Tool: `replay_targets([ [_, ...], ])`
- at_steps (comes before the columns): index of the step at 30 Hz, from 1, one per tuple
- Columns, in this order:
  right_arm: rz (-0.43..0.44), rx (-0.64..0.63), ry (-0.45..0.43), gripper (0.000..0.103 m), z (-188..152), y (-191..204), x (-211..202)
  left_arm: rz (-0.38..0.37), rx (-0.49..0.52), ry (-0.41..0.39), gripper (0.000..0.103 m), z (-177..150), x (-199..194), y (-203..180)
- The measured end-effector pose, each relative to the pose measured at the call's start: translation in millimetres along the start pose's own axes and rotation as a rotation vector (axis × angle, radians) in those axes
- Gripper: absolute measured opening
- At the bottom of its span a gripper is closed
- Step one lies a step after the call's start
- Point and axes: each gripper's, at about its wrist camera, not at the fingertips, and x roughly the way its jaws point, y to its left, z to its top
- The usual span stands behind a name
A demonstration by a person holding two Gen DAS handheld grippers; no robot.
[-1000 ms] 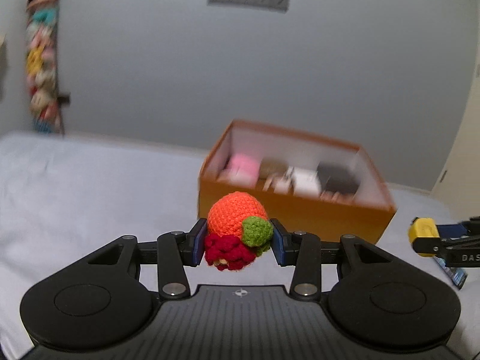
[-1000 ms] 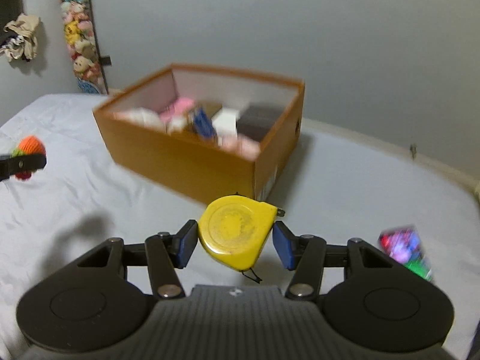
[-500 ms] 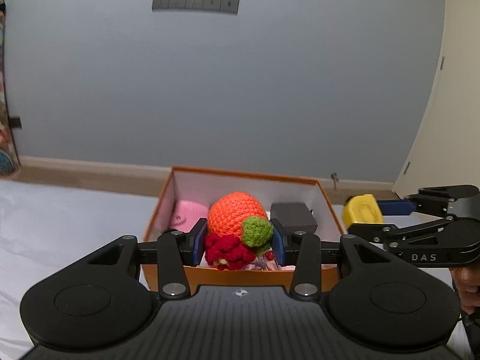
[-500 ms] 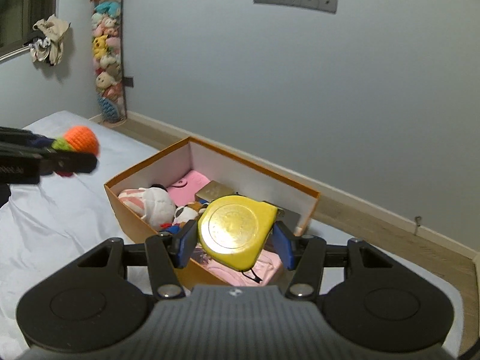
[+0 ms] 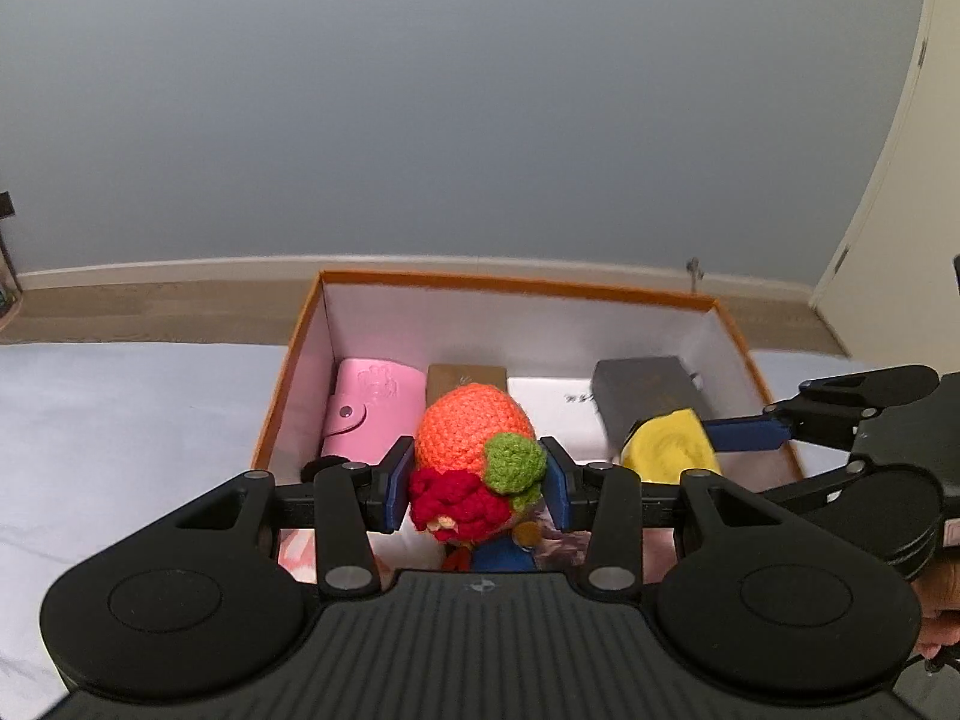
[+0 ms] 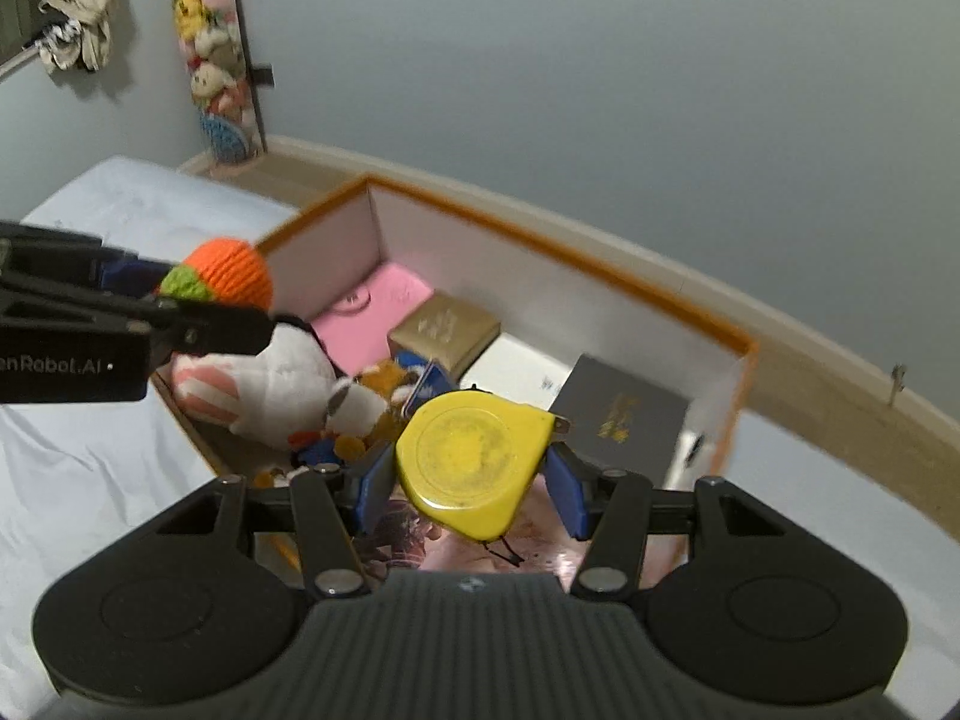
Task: Organize objects
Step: 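Lower the strawberry into the orange box with the left tool while the right tool lowers the tape measure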
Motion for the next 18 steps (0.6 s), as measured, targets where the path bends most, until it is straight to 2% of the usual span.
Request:
replay_targets([
  [4, 0.02, 0.018, 0.072, 0.057, 4, 2, 30, 0.019, 0.033, 0.051, 0.049, 3, 21, 1],
  [10, 0.041, -0.011, 0.164, 0.057, 10, 12, 61, 0.036, 0.017, 0.157, 0.049, 9, 52, 15],
  [18, 0.024, -0.031, 0.237, 0.057, 16, 19, 84, 0.071, 0.032, 0.21, 0.049, 16, 69, 23],
])
